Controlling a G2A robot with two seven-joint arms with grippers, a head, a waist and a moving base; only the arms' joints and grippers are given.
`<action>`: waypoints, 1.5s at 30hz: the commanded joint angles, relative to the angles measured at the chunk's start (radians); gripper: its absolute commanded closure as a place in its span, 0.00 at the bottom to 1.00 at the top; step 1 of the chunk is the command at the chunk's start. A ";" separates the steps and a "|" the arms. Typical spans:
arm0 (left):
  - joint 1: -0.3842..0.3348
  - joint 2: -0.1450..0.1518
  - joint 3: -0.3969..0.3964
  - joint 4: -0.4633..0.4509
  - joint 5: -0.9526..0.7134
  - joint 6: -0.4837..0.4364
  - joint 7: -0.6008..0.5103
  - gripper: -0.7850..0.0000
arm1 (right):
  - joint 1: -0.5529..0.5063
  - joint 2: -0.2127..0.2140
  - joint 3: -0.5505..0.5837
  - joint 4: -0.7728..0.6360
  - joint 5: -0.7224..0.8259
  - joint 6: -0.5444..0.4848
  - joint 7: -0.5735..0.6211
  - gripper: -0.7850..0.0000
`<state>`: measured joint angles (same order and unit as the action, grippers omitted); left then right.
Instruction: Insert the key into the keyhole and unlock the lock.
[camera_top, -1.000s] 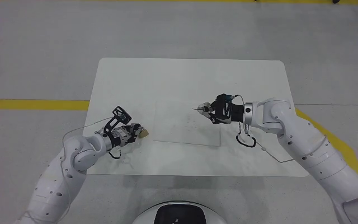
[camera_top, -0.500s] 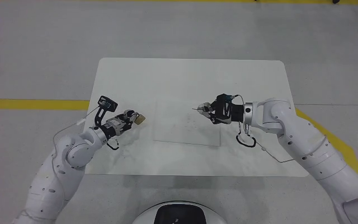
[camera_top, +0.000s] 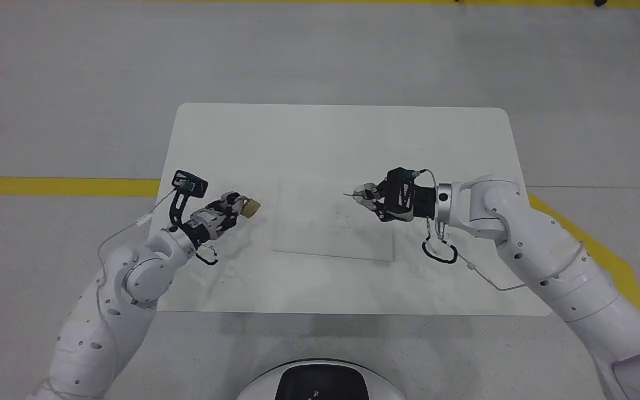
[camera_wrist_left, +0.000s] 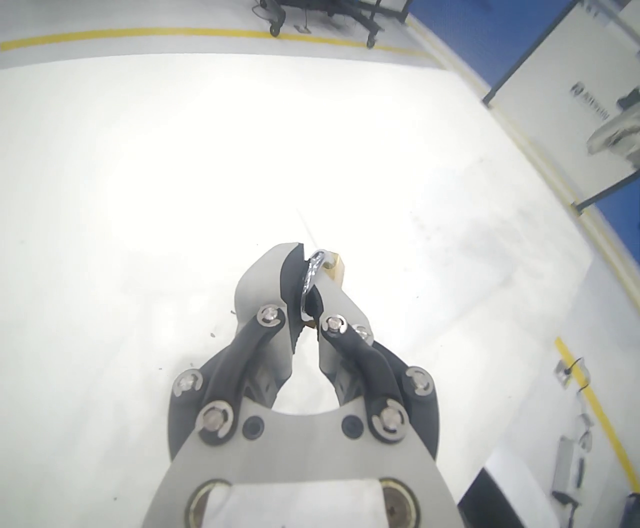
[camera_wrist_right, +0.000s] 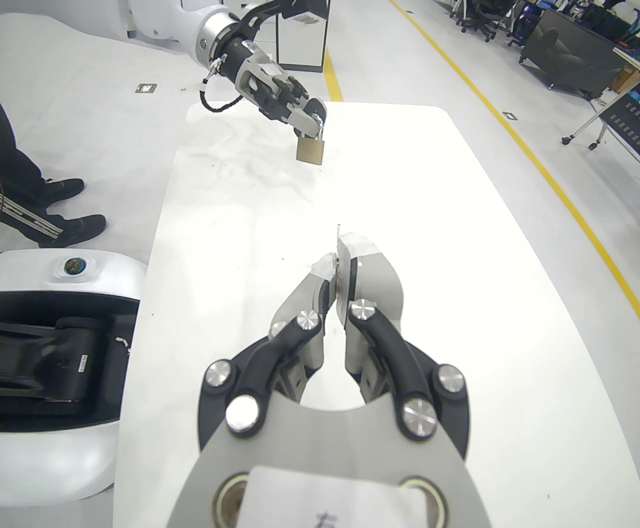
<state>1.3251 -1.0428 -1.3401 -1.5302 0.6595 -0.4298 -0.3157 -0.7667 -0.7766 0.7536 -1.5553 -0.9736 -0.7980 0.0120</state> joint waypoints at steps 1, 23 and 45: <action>-0.013 -0.005 -0.013 0.050 -0.277 -0.035 -0.030 1.00 | -0.032 -0.003 0.008 -0.017 -0.002 0.066 -0.065 1.00; -0.292 -0.100 0.242 0.376 -1.106 -0.011 -0.410 1.00 | -0.119 -0.091 -0.038 0.215 0.108 0.137 -0.478 1.00; -0.558 -0.160 0.336 0.541 -1.325 0.106 -0.713 1.00 | -0.097 -0.139 0.006 0.214 0.323 0.283 -0.353 1.00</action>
<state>0.7870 -1.1978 -1.0158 -1.0070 -0.6678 -0.3217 -1.0098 -0.8675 -0.9113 0.7592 -1.3414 -0.6623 -0.5232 -0.3472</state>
